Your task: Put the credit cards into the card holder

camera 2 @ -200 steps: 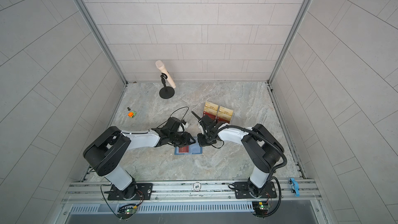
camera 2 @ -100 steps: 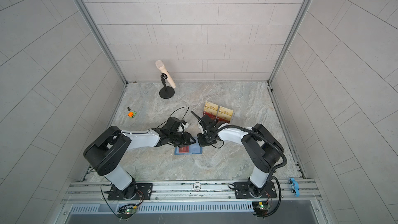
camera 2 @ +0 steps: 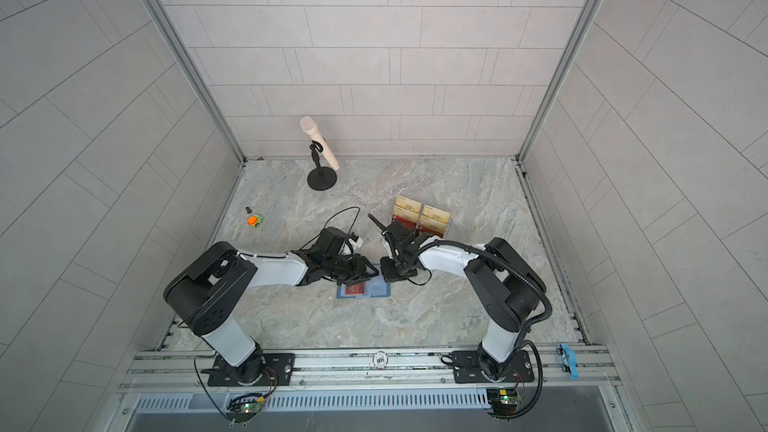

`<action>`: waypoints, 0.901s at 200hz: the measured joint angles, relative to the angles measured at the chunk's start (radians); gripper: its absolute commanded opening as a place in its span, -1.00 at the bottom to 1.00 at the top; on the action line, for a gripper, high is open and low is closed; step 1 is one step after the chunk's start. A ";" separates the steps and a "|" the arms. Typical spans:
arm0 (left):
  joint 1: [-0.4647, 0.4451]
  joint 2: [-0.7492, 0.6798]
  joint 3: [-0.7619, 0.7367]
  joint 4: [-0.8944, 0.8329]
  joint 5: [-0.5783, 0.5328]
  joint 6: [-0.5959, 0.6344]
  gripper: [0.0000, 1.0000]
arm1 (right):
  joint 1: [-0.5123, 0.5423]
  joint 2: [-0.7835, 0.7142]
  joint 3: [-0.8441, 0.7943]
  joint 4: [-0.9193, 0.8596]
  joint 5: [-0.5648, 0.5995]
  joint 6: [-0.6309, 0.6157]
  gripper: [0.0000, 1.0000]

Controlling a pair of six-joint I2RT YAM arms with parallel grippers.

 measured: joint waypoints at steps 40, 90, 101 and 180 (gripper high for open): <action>0.005 0.000 -0.032 0.068 0.017 -0.057 -0.29 | 0.001 0.003 0.006 -0.006 0.002 0.000 -0.71; 0.005 0.020 -0.042 0.135 0.039 -0.090 -0.40 | 0.003 0.010 0.015 -0.007 0.004 -0.004 -0.71; 0.005 0.030 -0.047 0.150 0.042 -0.098 -0.43 | 0.003 0.010 0.015 -0.008 0.004 -0.004 -0.72; 0.008 0.040 -0.048 0.129 0.036 -0.087 -0.85 | 0.004 0.009 0.016 -0.012 0.010 -0.004 -0.71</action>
